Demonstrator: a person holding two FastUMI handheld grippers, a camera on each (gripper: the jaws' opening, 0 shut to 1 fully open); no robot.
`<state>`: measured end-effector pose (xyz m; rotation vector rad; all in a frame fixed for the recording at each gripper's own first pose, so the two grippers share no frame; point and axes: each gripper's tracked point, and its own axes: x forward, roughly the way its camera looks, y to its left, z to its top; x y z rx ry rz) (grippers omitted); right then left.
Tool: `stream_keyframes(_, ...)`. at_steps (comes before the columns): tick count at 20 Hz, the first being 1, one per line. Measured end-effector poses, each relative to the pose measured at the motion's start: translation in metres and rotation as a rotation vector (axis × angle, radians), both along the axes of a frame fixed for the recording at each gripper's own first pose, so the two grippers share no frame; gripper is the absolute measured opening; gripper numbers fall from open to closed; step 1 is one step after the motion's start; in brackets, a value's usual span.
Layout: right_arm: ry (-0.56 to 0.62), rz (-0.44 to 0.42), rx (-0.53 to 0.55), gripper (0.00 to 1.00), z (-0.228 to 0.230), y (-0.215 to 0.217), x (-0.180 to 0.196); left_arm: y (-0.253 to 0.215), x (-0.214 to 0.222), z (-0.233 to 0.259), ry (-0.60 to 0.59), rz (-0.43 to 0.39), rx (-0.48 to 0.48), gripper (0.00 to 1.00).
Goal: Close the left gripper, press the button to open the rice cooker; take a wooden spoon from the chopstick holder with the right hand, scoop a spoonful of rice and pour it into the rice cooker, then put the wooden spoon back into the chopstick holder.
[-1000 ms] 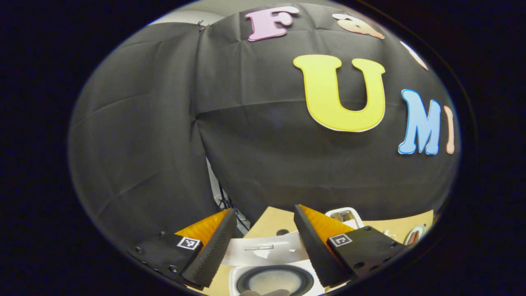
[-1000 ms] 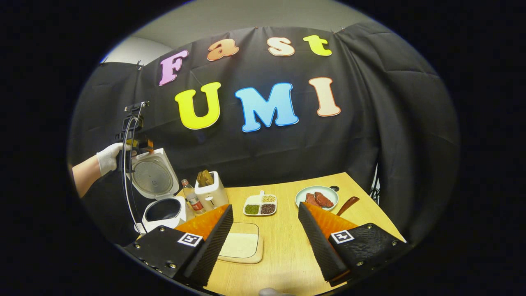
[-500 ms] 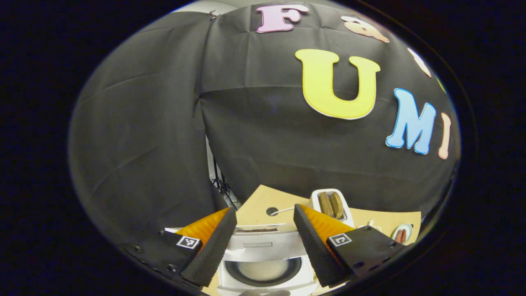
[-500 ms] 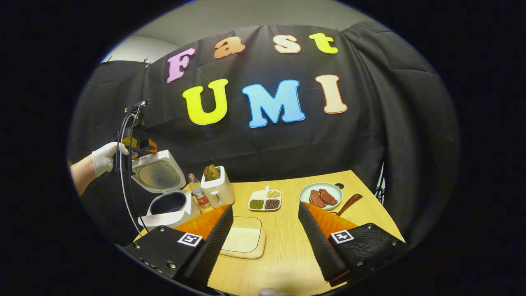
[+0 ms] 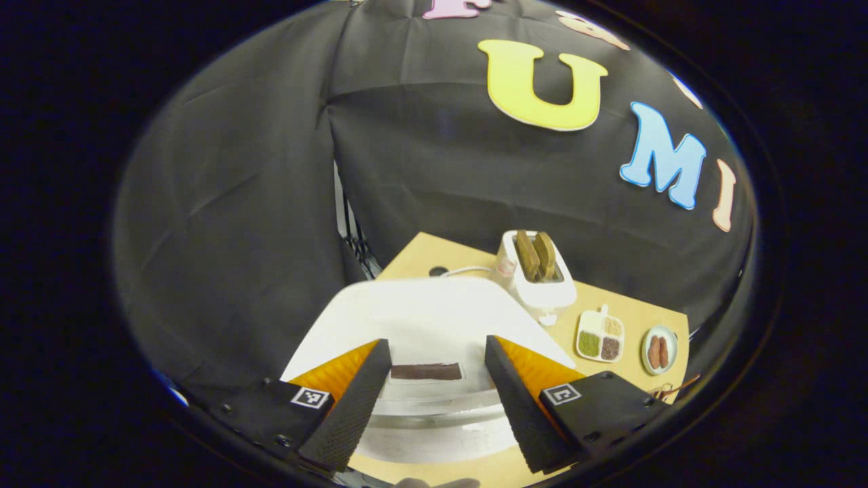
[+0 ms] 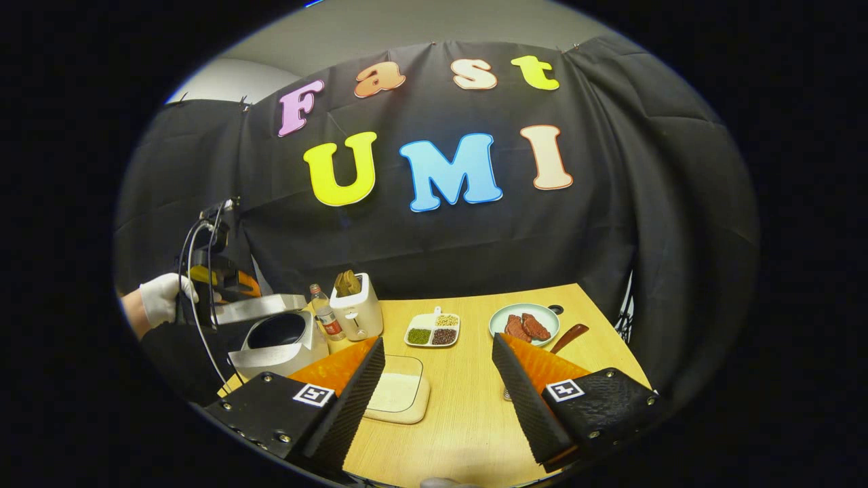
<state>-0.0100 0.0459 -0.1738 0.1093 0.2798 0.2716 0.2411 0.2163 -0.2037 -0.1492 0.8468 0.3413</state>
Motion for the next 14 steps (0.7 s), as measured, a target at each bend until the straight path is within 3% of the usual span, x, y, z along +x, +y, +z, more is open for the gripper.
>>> stream_keyframes(7,0.022,-0.002,0.032,0.98,0.001,-0.002,0.008,-0.002,-0.038,-0.027,0.144,0.021,-0.018,0.99)
stream_keyframes(14,0.046,0.027,0.029,0.98,-0.002,0.006,0.016,-0.003,-0.042,-0.046,0.184,0.020,-0.020,1.00)
